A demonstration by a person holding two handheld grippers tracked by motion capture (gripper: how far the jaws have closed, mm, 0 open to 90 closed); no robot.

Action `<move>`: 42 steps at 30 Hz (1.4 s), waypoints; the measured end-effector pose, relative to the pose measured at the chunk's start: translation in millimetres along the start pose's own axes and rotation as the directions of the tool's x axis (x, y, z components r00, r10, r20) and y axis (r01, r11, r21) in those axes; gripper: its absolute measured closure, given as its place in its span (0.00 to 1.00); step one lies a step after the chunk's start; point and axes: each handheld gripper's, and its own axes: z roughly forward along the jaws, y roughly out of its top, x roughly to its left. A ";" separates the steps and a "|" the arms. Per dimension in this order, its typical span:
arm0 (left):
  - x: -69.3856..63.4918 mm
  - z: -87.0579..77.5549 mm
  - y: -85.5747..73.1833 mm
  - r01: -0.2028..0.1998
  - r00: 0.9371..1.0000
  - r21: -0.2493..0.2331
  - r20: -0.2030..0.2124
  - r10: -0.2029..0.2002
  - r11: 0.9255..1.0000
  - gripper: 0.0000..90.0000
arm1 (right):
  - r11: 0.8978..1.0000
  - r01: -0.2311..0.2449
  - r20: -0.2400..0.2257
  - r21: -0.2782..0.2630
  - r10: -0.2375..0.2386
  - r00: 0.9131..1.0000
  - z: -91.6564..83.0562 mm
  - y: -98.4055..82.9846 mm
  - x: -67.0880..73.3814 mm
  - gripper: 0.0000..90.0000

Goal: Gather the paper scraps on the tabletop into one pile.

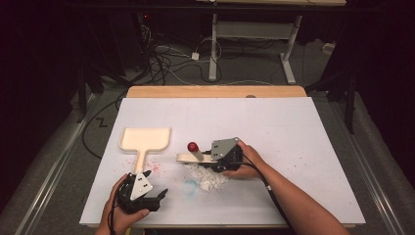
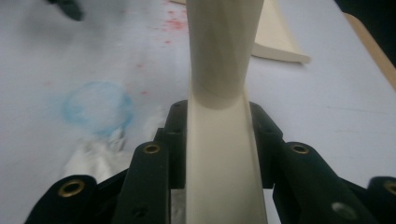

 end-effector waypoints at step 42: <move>-2.6 3.0 3.5 -0.020 1.000 0.012 0.008 0.020 1.000 0.21 | 0.899 -0.436 0.455 0.038 0.373 0.809 -72.6 -36.4 37.9 0.76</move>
